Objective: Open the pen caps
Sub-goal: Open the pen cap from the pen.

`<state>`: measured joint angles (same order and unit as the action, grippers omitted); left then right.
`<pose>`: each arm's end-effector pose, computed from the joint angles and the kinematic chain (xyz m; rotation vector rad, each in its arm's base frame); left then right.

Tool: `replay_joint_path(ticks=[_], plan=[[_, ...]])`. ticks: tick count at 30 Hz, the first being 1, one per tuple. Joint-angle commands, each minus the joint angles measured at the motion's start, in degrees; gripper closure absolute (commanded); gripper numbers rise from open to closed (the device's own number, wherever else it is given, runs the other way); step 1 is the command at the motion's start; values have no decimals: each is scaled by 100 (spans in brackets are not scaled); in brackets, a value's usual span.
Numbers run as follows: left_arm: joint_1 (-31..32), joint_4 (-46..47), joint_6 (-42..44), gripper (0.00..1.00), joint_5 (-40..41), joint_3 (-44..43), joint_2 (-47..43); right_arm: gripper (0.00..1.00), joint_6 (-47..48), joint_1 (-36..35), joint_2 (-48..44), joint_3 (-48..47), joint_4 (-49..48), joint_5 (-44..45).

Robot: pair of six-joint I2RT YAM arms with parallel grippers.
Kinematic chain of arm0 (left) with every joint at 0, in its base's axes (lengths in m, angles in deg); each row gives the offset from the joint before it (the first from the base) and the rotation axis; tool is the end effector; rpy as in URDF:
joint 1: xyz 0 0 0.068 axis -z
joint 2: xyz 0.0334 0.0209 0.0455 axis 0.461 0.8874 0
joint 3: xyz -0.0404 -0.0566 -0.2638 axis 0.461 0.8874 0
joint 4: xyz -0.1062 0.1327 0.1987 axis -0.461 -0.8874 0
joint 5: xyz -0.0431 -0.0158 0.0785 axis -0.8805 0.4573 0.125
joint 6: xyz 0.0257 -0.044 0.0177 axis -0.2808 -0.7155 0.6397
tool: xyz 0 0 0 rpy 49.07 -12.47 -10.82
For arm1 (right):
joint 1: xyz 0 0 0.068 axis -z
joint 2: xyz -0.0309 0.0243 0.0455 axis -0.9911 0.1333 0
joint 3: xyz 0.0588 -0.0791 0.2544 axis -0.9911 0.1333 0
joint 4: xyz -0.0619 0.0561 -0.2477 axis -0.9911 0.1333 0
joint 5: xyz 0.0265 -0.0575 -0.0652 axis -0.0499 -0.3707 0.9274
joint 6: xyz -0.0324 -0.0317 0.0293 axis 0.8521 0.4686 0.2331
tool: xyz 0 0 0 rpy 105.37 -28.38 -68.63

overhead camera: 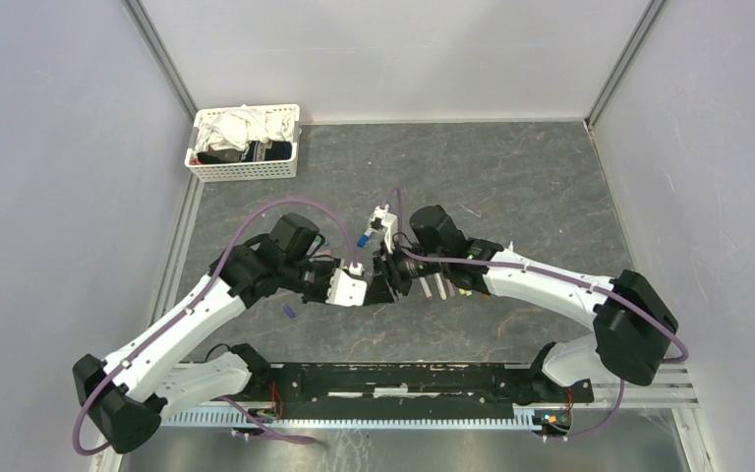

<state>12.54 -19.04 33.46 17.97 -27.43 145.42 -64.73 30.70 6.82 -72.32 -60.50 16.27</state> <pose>0.1317 -0.1350 0.2957 1.9603 1.3810 -0.5443 0.1779 0.2577 0.2601 -0.9942 2.1291 1.3527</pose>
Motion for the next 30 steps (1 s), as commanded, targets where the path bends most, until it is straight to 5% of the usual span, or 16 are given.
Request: replay_joint_path(ticks=[1, 12, 17, 24, 30], plan=[[16, 139, 874, 98, 388, 247, -523, 57, -1274, 361, 85, 517, -1371, -1251], [19, 114, 1228, 98, 483, 205, -495, 62, -2103, 167, 777, 57, -2144, -1857], [17, 87, 1232, 97, 436, 227, -489, 90, -2323, 67, 947, 56, -2410, -1841], [21, 35, 1243, 78, 378, 207, -415, 83, -2548, -17, 1167, -128, -2650, -1912], [24, 37, 1211, 73, 379, 223, -392, 80, -2762, -41, 1197, -27, -2942, -1880]])
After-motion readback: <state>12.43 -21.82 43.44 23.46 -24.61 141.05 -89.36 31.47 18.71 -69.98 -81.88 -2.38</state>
